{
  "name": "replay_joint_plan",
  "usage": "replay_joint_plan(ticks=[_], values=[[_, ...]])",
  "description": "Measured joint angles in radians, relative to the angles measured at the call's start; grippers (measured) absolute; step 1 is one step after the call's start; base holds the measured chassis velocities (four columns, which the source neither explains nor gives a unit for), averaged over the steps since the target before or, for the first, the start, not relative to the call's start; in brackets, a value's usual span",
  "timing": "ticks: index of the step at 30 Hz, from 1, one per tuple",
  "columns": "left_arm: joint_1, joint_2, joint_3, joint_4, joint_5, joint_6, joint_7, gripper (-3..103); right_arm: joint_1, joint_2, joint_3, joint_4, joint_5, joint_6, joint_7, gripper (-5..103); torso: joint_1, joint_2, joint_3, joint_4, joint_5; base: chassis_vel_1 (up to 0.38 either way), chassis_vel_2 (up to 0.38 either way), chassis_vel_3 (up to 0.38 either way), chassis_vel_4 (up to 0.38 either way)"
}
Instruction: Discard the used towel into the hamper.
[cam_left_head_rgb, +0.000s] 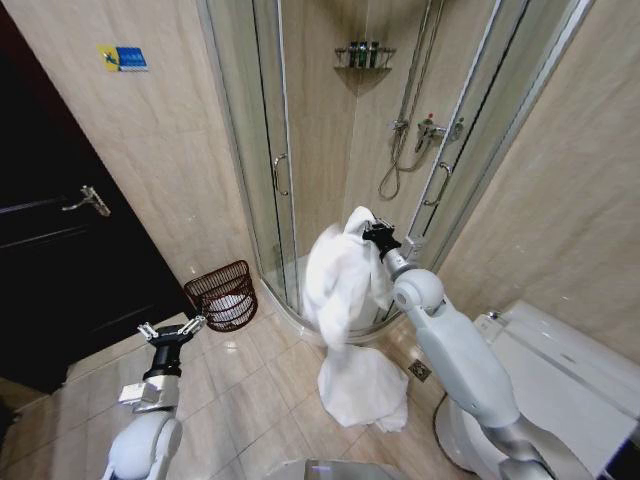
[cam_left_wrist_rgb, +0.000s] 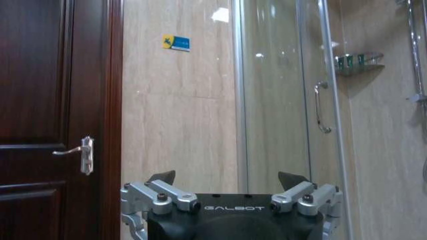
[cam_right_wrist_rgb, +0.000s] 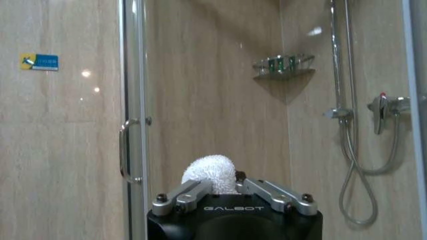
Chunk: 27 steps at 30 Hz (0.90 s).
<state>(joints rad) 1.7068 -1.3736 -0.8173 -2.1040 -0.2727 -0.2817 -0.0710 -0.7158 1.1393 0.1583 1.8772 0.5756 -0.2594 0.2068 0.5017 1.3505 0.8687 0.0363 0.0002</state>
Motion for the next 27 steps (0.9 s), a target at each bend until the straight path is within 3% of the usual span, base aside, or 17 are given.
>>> replay_joint_plan(ticks=[12, 15, 19, 27], values=[[0.016, -0.013, 0.022, -0.038, 0.029, 0.001, -0.004, 100, -0.159, -0.052, 0.142, 0.123, 0.017, 0.006, -0.015, 4, 0.000, 0.000, 0.000, 0.0001, 0.0001, 0.000, 0.000, 0.000, 0.000], [0.017, -0.029, 0.054, -0.066, 0.045, 0.014, -0.009, 100, -0.327, -0.111, 0.282, 0.261, 0.043, 0.003, -0.016, 4, 0.000, 0.000, 0.000, -0.0003, 0.0002, 0.000, 0.000, 0.000, 0.000], [0.016, -0.035, 0.069, -0.068, 0.053, 0.016, -0.011, 100, -0.405, -0.131, 0.329, 0.326, 0.043, 0.003, -0.012, 4, 0.000, 0.000, 0.000, -0.0002, 0.0003, 0.000, 0.000, 0.000, 0.000], [-0.008, -0.024, 0.080, -0.078, 0.037, 0.055, -0.014, 100, -0.478, -0.173, 0.385, 0.468, 0.076, -0.029, 0.074, 4, 0.000, 0.000, 0.000, 0.0001, -0.0001, 0.000, 0.000, 0.000, 0.000]])
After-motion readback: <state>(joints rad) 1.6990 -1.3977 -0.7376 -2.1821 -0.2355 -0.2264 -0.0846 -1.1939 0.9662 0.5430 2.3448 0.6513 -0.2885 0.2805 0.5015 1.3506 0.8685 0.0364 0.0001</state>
